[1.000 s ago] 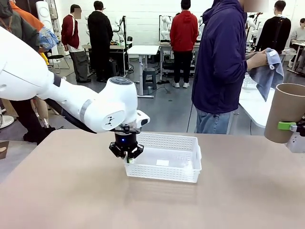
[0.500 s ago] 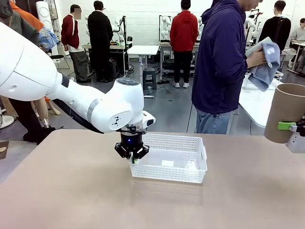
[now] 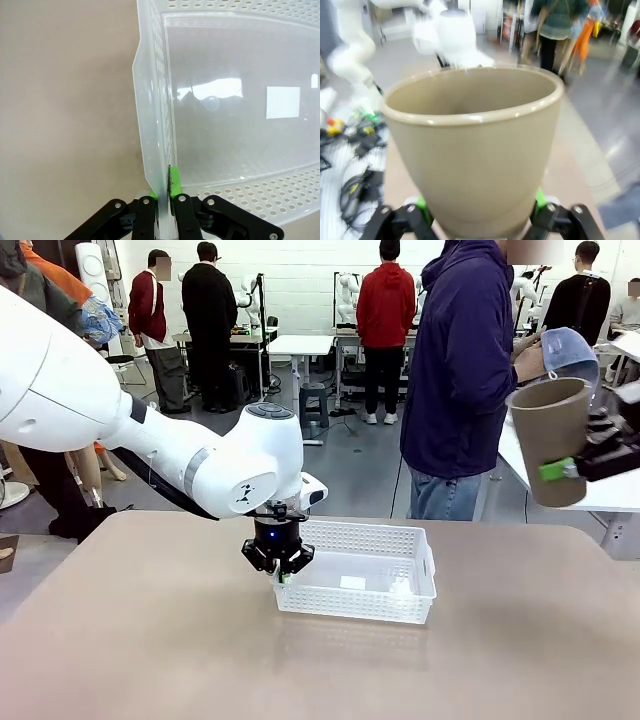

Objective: Clean and organize the cups into the basket.
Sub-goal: Pick up the Organizing basket and move it to the center of the table, then pick up the Reusable plastic cup from the right side of the table and place it inside the Organizing basket.

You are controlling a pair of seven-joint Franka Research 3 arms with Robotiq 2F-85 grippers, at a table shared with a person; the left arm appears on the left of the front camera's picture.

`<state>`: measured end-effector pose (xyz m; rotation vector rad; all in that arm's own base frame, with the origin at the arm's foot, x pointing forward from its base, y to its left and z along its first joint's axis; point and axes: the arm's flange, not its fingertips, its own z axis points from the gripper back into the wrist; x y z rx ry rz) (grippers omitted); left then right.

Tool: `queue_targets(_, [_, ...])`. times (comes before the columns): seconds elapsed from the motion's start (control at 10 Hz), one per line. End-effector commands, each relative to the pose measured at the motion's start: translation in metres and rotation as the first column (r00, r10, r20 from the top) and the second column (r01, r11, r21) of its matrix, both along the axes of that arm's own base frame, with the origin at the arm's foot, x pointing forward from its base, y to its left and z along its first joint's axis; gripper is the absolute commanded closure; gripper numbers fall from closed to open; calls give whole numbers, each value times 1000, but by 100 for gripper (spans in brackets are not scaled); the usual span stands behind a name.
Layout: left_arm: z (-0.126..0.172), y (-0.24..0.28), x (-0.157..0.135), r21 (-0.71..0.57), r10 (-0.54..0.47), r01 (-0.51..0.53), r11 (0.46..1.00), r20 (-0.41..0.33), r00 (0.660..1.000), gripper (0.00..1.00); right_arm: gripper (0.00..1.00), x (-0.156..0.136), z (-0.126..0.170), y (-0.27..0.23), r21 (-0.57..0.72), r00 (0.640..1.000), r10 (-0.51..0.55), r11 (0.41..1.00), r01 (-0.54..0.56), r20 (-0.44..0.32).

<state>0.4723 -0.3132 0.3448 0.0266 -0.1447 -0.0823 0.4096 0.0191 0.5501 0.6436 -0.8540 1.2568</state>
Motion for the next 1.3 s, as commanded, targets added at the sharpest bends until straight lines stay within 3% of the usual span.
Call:
queue_targets(0.0, [0,-2,0,-1,-3,3,1000,1,1000,100,18,12,-1,55,-273,990,9,961,-47,-139])
queue_targets(0.3, [0,-2,0,-1,-3,3,1000,1,1000,100,18,23,-12,135,-513,985,-28,856,-65,-171])
queue_targets(0.6, [0,-2,0,-1,-3,3,1000,1,1000,100,18,35,-55,180,-592,984,11,798,-115,-177])
queue_targets(0.8, [0,-2,0,-1,-3,3,1000,1,1000,100,18,44,-82,194,-610,978,22,779,-146,-206])
queue_targets(1.2, [0,-2,0,-1,-3,3,1000,1,1000,100,18,32,-85,192,-598,977,41,785,-160,-208])
